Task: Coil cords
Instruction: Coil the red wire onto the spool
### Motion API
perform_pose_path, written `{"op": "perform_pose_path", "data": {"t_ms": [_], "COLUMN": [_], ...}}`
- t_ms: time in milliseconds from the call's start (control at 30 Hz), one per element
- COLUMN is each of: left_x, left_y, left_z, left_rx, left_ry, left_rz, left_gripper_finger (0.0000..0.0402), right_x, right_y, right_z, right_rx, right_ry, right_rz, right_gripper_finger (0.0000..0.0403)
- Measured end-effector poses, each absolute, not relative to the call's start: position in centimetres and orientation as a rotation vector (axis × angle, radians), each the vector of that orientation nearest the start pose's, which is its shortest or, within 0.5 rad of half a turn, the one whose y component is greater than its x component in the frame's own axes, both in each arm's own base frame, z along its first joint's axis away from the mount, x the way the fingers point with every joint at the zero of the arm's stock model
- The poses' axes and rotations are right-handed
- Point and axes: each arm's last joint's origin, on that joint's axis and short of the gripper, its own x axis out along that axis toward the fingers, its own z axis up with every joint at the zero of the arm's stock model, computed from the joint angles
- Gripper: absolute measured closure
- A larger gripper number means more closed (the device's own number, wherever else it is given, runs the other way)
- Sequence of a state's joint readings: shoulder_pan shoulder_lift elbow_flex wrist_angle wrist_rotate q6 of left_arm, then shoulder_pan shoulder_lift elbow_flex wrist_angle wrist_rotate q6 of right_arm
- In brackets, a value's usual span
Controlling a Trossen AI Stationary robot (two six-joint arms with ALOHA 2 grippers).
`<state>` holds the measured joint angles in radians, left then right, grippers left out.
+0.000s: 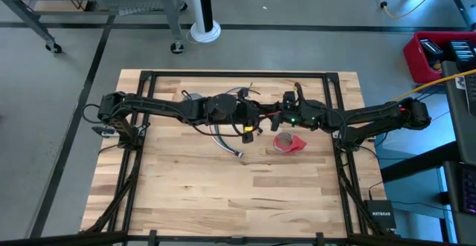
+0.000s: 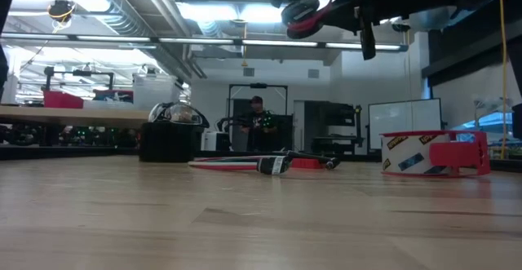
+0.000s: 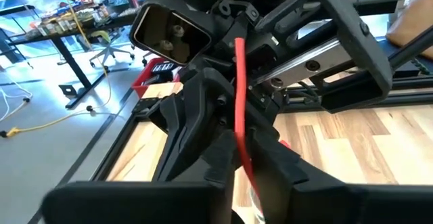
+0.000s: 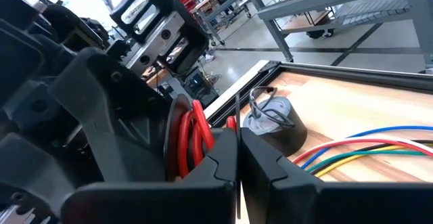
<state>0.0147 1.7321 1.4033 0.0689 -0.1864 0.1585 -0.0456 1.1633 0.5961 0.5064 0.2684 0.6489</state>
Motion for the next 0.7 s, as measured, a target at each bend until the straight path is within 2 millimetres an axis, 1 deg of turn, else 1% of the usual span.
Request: {"op": "perform_pose_path", "data": {"t_ms": [100,167,500,600,700], "left_x": [40.65,40.65,40.71,40.75,40.62], "left_y": [1.15,1.15,1.22,1.31,1.44], "left_z": [31.69,31.69,31.92,32.19,32.25], "left_rx": [0.184,0.189,0.177,0.176,0.189], "left_ry": [0.276,0.277,0.251,0.225,0.235], "left_rz": [0.179,0.178,0.195,0.230,0.275], "left_gripper_finger": [0.0388,0.0396,0.0398,0.0398,0.0399], "right_x": [24.91,24.91,24.92,24.93,24.93], "right_y": [-1.90,-1.90,-1.85,-1.83,-1.83], "right_z": [25.90,25.87,25.81,25.81,25.78], "right_rx": [0.636,0.636,0.637,0.637,0.637], "right_ry": [-0.042,-0.039,-0.028,-0.025,-0.022], "right_rz": [-0.322,-0.323,-0.307,-0.299,-0.300], "right_gripper_finger": [0.0395,0.0395,0.0395,0.0395,0.0395]}}
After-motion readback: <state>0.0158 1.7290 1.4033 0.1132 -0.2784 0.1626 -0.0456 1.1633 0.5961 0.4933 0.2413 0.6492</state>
